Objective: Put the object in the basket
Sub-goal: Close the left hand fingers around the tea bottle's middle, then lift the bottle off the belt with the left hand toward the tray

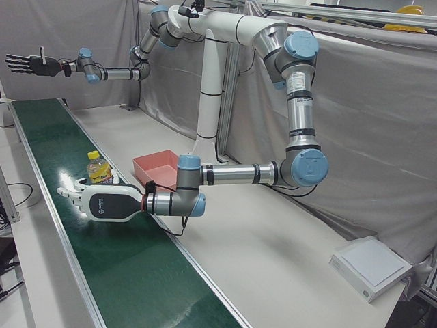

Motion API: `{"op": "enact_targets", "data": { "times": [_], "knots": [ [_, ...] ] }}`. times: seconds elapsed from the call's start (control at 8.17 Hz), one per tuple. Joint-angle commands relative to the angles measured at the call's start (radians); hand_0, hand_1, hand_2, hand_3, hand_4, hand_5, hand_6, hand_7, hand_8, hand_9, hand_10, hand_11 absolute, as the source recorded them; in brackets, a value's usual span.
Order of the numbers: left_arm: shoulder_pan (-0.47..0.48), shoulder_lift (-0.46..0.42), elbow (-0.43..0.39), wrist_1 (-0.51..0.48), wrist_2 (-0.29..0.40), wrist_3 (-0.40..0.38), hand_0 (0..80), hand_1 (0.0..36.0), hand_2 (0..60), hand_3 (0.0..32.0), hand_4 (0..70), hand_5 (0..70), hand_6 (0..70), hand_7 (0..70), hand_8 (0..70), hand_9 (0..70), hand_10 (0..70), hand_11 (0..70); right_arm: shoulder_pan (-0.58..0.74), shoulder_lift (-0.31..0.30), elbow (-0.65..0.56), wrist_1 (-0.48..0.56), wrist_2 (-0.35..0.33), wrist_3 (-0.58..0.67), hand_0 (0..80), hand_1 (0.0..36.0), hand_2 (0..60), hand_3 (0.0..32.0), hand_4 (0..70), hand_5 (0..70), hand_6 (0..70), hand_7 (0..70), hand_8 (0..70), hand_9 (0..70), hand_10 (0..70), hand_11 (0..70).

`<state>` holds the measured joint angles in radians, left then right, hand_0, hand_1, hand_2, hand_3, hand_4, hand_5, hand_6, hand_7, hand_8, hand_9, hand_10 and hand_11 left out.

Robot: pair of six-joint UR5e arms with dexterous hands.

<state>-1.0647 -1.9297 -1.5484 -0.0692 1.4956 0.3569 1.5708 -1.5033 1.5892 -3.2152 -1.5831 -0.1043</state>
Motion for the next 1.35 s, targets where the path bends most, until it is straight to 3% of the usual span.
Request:
{"op": "enact_targets", "data": {
  "times": [0.0, 0.12, 0.49, 0.86, 1.22],
  "knots": [
    [-0.011, 0.0, -0.025, 0.034, 0.0, -0.003, 51.5, 27.8, 60.0, 0.0, 70.0, 70.0, 70.0, 70.0, 70.0, 70.0, 70.0, 70.0, 0.0, 0.0, 0.0, 0.0, 0.0, 0.002, 0.0, 0.0, 0.0, 0.0, 0.0, 0.0, 0.0, 0.0, 0.0, 0.0, 0.0, 0.0],
    [-0.009, 0.0, -0.076, 0.057, 0.0, -0.003, 50.9, 28.5, 60.0, 0.0, 70.0, 70.0, 70.0, 70.0, 70.0, 70.0, 70.0, 70.0, 0.0, -0.001, 0.0, 0.0, 0.0, 0.0, 0.0, 0.0, 0.0, 0.0, 0.0, 0.0, 0.0, 0.0, 0.0, 0.0, 0.0, 0.0],
    [0.037, 0.001, -0.175, 0.074, 0.0, -0.006, 49.8, 25.7, 60.0, 0.0, 70.0, 70.0, 70.0, 70.0, 70.0, 70.0, 70.0, 70.0, 0.002, 0.0, 0.002, 0.0, 0.0, 0.002, 0.0, 0.0, 0.0, 0.0, 0.0, 0.0, 0.0, 0.0, 0.0, 0.0, 0.0, 0.0],
    [0.21, 0.0, -0.281, 0.077, 0.0, 0.007, 49.6, 21.5, 60.0, 0.0, 70.0, 70.0, 70.0, 70.0, 70.0, 70.0, 70.0, 70.0, 0.002, -0.002, 0.002, 0.0, 0.0, 0.002, 0.0, 0.0, 0.0, 0.0, 0.0, 0.0, 0.0, 0.0, 0.0, 0.0, 0.0, 0.0],
    [0.392, 0.006, -0.355, 0.075, 0.0, 0.074, 49.7, 20.5, 60.0, 0.0, 70.0, 70.0, 70.0, 70.0, 70.0, 70.0, 70.0, 70.0, 0.002, 0.0, 0.002, 0.0, 0.0, 0.002, 0.0, 0.0, 0.0, 0.0, 0.0, 0.0, 0.0, 0.0, 0.0, 0.0, 0.0, 0.0]
  ]
}}
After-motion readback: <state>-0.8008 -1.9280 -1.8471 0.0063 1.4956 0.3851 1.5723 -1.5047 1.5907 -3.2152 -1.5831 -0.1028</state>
